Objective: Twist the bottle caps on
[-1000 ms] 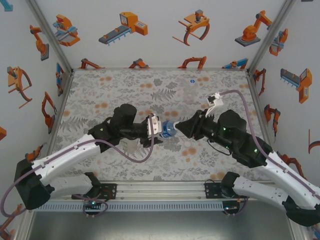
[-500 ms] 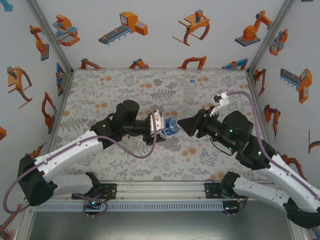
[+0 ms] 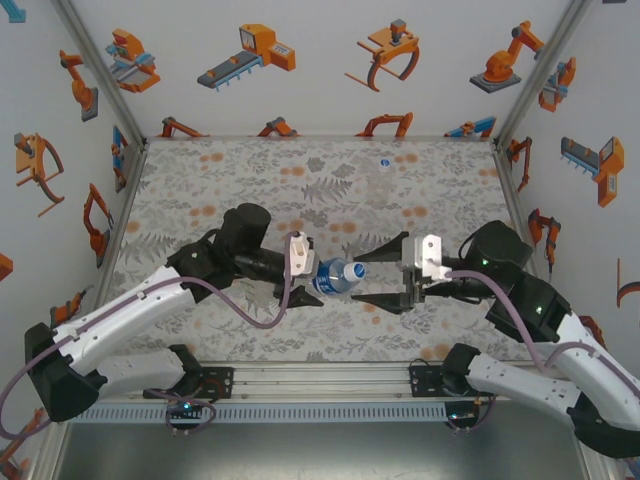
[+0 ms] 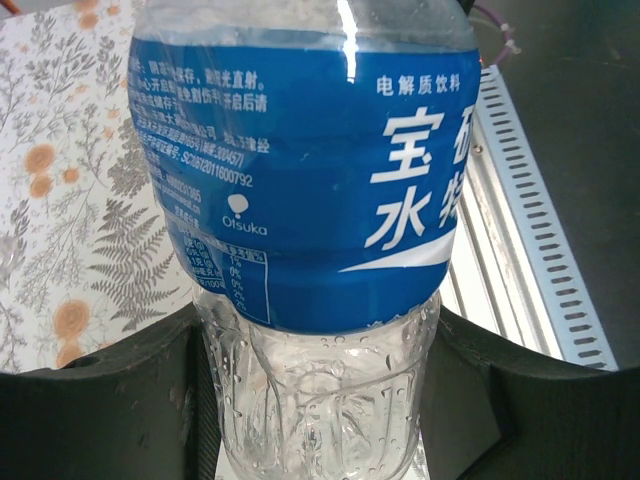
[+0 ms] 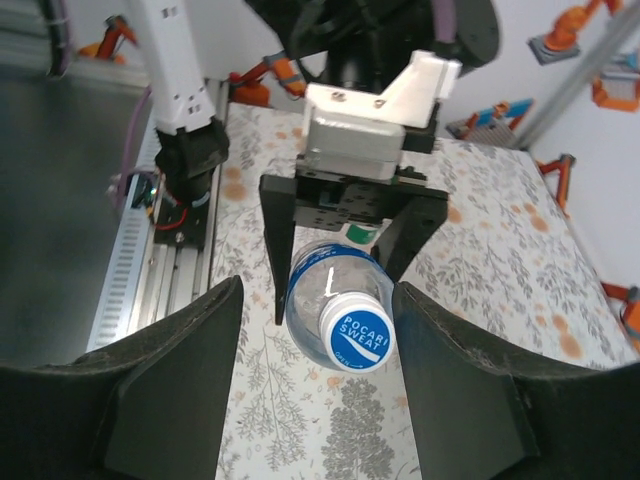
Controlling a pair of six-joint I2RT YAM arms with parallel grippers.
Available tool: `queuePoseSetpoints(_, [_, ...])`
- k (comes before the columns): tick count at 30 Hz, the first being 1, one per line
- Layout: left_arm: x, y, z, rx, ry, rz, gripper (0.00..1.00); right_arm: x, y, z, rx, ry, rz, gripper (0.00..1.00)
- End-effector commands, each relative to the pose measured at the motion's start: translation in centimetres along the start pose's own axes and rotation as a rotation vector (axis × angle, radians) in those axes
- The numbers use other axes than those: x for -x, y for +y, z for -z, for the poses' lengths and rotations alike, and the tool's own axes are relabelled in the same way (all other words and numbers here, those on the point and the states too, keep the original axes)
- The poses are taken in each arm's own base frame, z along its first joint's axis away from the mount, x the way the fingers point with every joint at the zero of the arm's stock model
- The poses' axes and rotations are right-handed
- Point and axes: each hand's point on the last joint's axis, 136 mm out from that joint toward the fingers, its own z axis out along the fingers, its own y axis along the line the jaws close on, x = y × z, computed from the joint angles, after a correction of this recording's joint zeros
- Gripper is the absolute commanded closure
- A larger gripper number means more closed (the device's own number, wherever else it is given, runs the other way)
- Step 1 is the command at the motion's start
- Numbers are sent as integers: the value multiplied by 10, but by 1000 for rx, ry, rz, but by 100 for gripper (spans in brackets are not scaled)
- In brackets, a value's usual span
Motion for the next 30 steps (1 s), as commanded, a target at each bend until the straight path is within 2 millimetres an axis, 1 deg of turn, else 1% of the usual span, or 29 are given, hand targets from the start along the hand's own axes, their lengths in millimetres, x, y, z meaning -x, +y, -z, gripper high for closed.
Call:
queuePoseSetpoints(1, [19, -13, 8, -51, -52, -31, 100, 3, 14, -1, 91, -15, 71, 46])
queuePoseSetpoints(8, [20, -17, 10, -56, -59, -31, 100, -4, 7, -2, 42, -9, 77, 54])
queuePoseSetpoints(14, [20, -19, 10, -64, -61, -30, 100, -14, -5, -4, -28, 29, 73, 52])
queuePoseSetpoints(17, [17, -19, 9, -70, -58, -27, 100, -14, -9, -3, -51, 32, 78, 51])
queuePoseSetpoints(20, [16, -19, 7, -78, -57, -20, 100, -15, -11, -3, -63, 36, 79, 52])
queuePoseSetpoints(24, [15, -19, 6, -83, -55, -20, 100, -16, -9, -4, -48, 32, 71, 59])
queuePoseSetpoints(28, [16, -18, 6, -77, -57, -24, 100, -20, -7, -6, -39, 43, 27, 79])
queuePoseSetpoints(30, [17, -16, 6, -63, -63, -25, 100, -21, -12, -7, -61, 42, -21, 89])
